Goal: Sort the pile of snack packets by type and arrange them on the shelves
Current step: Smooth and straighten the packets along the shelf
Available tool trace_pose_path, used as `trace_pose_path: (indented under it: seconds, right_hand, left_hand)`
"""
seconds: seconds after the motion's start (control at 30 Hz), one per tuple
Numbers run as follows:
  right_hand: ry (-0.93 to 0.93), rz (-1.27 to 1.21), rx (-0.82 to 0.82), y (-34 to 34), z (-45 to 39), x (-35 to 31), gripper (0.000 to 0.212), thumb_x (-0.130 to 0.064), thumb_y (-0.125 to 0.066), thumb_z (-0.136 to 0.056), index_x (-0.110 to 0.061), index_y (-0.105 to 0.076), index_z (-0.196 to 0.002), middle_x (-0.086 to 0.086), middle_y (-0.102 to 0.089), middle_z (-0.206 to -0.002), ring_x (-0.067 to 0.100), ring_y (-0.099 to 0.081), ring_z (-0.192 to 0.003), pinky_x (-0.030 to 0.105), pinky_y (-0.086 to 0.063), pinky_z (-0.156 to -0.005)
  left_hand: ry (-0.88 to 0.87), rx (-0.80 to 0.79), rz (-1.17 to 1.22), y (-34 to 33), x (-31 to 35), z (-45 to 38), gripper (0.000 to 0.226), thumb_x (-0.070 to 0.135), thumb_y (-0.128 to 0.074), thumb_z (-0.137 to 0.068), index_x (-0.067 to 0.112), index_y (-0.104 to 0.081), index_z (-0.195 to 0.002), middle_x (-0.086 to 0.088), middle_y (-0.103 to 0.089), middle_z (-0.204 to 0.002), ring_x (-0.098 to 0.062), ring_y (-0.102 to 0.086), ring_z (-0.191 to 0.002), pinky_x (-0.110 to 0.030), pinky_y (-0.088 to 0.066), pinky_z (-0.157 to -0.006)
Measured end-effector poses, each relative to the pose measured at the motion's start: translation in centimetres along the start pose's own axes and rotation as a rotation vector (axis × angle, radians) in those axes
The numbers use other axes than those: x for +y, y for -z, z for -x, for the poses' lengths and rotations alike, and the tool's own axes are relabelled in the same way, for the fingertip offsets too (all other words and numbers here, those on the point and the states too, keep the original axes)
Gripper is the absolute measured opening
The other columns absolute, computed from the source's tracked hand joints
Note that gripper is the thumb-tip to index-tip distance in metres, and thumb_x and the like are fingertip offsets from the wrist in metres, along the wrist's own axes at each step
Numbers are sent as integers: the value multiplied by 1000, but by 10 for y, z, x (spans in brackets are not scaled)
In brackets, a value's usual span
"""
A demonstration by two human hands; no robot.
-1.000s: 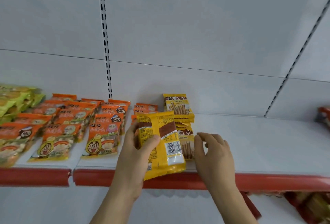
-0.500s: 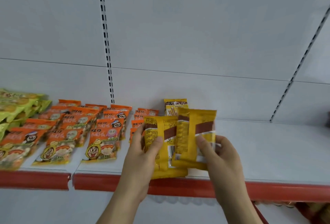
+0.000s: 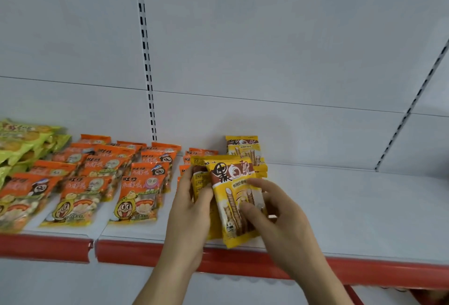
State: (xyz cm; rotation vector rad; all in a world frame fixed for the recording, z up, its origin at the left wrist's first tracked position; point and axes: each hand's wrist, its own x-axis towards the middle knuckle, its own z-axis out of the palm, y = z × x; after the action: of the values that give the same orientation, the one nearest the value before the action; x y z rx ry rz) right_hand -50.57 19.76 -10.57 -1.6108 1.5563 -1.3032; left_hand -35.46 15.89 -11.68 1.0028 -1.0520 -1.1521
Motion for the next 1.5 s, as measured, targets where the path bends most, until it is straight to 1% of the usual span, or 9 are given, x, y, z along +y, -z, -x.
trace_pose_path:
  seconds: [0.1,0.17,0.6,0.73,0.9,1.13,1.3,1.4,1.5]
  right_hand:
    - [-68,-51,226,16,-12,5,29,-26,-71,-90,-46,-66,-110,-10,-71,-78,8,-68,-69,33,-55,-66]
    - [-133,-30,319,22,-19,12,25,-29,-69,-92,-41,-66,-115,-10,-70,-79,6,-68,-67,31,-53,-65]
    - [-122,628,152,-18,-23,42,30,-45,-58,-95,-30,-69,-119,-3,-48,-106,21,-47,-108,33,-43,-87]
    - [49,347,330,-20,-12,19,37,-59,-53,-88,-32,-71,-104,-16,-58,-100,11,-54,-98,30,-47,-78]
    - [-62,27,119,-21,-10,-9,13,-49,-74,-83,-38,-67,-89,-17,-69,-81,-2,-64,-77,16,-49,-66]
    - [-278,-627,183,0,-12,3,20,-22,-68,-93,-8,-63,-106,14,-77,-92,37,-74,-90,59,-57,-86]
    - [48,-203,490,14,-8,-11,19,-21,-74,-88,-26,-56,-87,-20,-71,-88,3,-67,-81,15,-53,-65]
    - [181,34,297,-13,-1,-13,25,-24,-76,-86,-31,-52,-84,-21,-57,-129,-22,-57,-91,0,-41,-71]
    - [250,129,140,-27,3,-3,15,-50,-62,-88,-36,-63,-92,-18,-39,-148,-14,-57,-105,7,-45,-77]
  left_hand:
    - [-13,44,11,11,2,-8,47,16,-57,-103,51,-54,-133,32,-71,-111,13,-67,-95,-18,-54,-77]
    - [-2,92,43,20,5,-12,47,15,-58,-102,44,-55,-140,15,-74,-119,-9,-72,-106,-41,-61,-86]
    - [-3,72,120,23,8,-12,40,15,-62,-100,41,-60,-131,14,-75,-117,-14,-71,-112,-54,-54,-102]
    - [-33,28,77,15,8,-9,56,34,-74,-91,43,-54,-142,19,-64,-137,-10,-62,-127,-50,-49,-109]
    - [-54,-23,21,2,8,-3,46,42,-63,-95,47,-52,-139,52,-57,-112,23,-57,-107,-33,-51,-96]
    - [1,-24,42,3,0,-5,43,17,-60,-103,48,-54,-132,49,-58,-106,33,-54,-91,-6,-48,-74]
    - [-47,50,-32,6,3,-5,51,16,-61,-102,55,-48,-132,53,-48,-114,28,-46,-107,-12,-36,-93]
    - [-129,35,-122,-2,2,-3,51,19,-60,-102,50,-47,-141,56,-46,-117,35,-39,-108,-19,-36,-101]
    - [-137,32,-138,-6,1,1,47,19,-60,-103,46,-51,-141,58,-49,-115,29,-49,-111,-23,-47,-101]
